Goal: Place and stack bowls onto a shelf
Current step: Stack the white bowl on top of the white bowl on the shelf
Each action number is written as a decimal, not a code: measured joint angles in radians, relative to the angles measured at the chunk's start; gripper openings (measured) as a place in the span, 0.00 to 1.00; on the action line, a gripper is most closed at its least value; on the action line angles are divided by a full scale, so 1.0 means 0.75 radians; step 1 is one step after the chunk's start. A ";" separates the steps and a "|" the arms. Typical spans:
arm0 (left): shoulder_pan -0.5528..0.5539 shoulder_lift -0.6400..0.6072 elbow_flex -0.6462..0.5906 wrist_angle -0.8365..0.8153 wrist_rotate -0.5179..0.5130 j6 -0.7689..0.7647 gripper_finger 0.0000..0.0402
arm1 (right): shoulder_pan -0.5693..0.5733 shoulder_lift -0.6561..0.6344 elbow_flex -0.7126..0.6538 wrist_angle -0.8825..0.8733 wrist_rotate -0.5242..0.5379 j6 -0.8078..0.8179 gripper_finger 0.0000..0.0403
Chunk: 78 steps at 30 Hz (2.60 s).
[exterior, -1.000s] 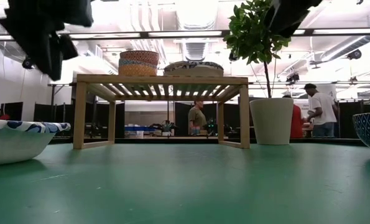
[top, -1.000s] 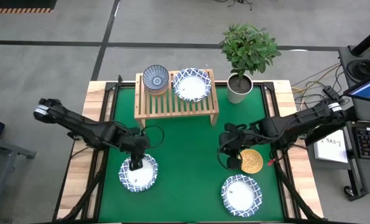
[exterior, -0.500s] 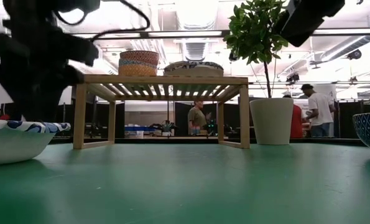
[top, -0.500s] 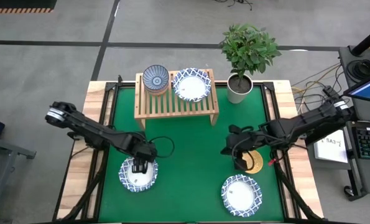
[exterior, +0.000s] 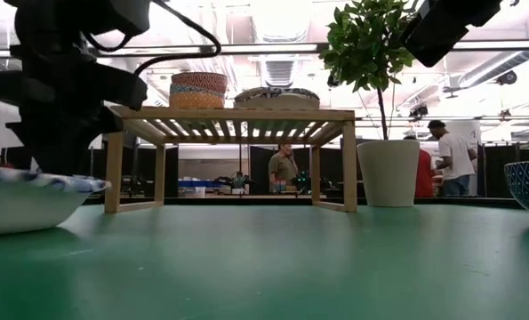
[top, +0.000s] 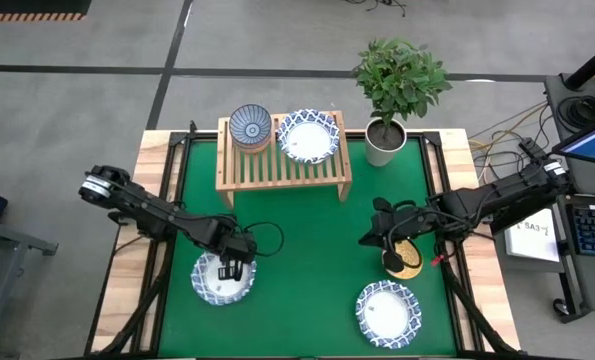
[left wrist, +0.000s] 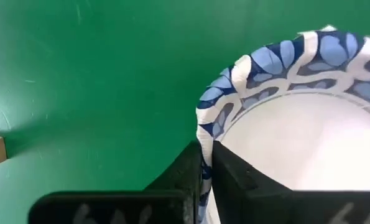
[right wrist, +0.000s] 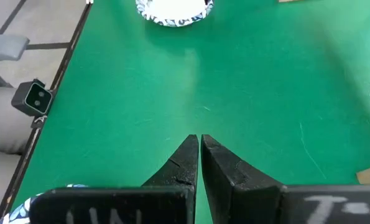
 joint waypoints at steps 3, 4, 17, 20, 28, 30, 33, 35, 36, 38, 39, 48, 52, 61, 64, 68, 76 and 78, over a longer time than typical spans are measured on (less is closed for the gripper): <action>0.000 -0.016 0.043 -0.005 0.000 -0.012 0.02 | 0.000 -0.005 0.000 0.001 0.000 -0.033 0.02; 0.002 -0.027 0.069 -0.003 -0.001 -0.011 0.02 | 0.000 -0.007 0.000 0.000 -0.001 -0.049 0.02; 0.219 -0.154 0.645 0.011 -0.520 0.128 0.00 | 0.000 -0.062 0.000 0.043 0.000 -0.283 0.02; 0.294 -0.147 0.793 0.039 -0.670 0.195 0.00 | 0.000 -0.075 0.000 0.057 0.000 -0.322 0.02; 0.554 -0.055 1.093 0.031 -0.711 0.337 0.00 | 0.000 -0.082 -0.008 0.059 -0.001 -0.349 0.02; 0.619 -0.018 1.144 0.032 -0.693 0.387 0.00 | 0.000 -0.082 -0.009 0.059 -0.001 -0.349 0.02; 0.707 0.050 1.220 0.034 -0.573 0.429 0.00 | 0.000 -0.082 -0.009 0.058 -0.001 -0.348 0.02; 0.753 0.097 1.270 0.033 -0.497 0.459 0.00 | 0.000 -0.082 -0.009 0.057 -0.001 -0.347 0.02; 0.771 0.122 1.294 0.026 -0.486 0.473 0.00 | 0.000 -0.082 -0.009 0.057 -0.001 -0.347 0.02; 0.803 0.168 1.340 0.001 -0.482 0.493 0.00 | 0.000 -0.082 -0.009 0.058 -0.001 -0.348 0.02; 0.814 0.189 1.362 -0.011 -0.480 0.501 0.00 | 0.000 -0.082 -0.009 0.058 -0.001 -0.348 0.02; 0.831 0.321 1.520 -0.067 -0.491 0.556 0.01 | 0.000 -0.082 -0.009 0.059 -0.001 -0.348 0.02; 0.831 0.362 1.595 -0.120 -0.594 0.554 0.04 | 0.000 -0.082 -0.009 0.059 -0.001 -0.347 0.02; 0.831 0.386 1.637 -0.151 -0.630 0.585 0.17 | 0.000 -0.082 -0.009 0.060 -0.001 -0.345 0.02; 0.832 0.386 1.636 -0.172 -0.629 0.585 0.21 | 0.000 -0.081 -0.009 0.060 -0.001 -0.342 0.02; 0.832 0.386 1.637 -0.179 -0.629 0.595 0.28 | 0.000 -0.081 -0.009 0.060 -0.001 -0.335 0.02; 0.830 0.378 1.647 -0.180 -0.628 0.624 0.46 | 0.000 -0.081 -0.011 0.060 -0.001 -0.333 0.02; 0.826 0.376 1.647 -0.183 -0.628 0.644 0.49 | 0.000 -0.081 -0.013 0.060 -0.001 -0.333 0.02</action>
